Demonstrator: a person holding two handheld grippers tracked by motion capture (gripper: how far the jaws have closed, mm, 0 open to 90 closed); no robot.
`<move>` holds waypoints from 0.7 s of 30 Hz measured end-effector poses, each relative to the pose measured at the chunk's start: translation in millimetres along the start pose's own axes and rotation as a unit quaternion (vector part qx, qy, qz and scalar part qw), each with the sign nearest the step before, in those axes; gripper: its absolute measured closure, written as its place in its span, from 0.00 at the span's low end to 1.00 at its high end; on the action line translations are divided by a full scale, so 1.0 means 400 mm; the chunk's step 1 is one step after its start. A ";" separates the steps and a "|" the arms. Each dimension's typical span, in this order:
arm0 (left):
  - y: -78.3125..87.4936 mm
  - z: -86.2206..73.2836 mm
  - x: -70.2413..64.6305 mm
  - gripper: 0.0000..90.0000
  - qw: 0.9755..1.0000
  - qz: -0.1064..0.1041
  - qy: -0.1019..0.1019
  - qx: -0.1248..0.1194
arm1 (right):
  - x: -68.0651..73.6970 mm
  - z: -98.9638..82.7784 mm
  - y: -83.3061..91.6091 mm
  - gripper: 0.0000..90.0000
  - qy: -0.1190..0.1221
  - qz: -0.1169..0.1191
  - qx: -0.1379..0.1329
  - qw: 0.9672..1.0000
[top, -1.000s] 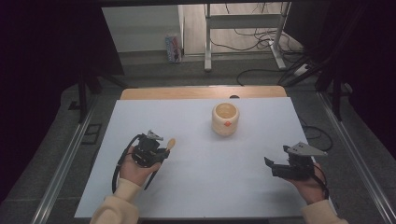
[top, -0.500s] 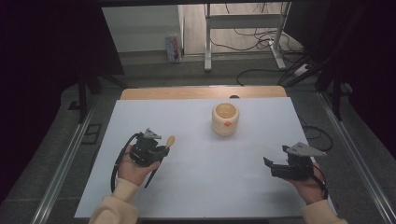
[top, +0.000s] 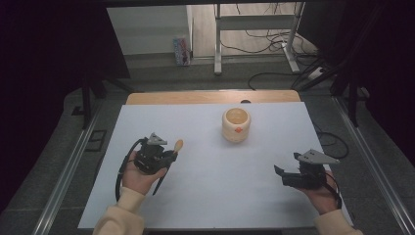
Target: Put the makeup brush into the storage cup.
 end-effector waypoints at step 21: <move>0.012 0.001 -0.001 0.87 1.000 -0.016 -0.001 -0.020 | 0.021 0.008 -0.006 0.16 0.012 0.010 -0.005 1.000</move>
Point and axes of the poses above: each handheld gripper's, and its own axes: y roughly backward along the jaws, z roughly out of its top, x roughly to its left, the point moved 1 cm from there along -y, roughly forward along the jaws, and after that the axes turned 15 degrees about x, right-handed, at the moved point
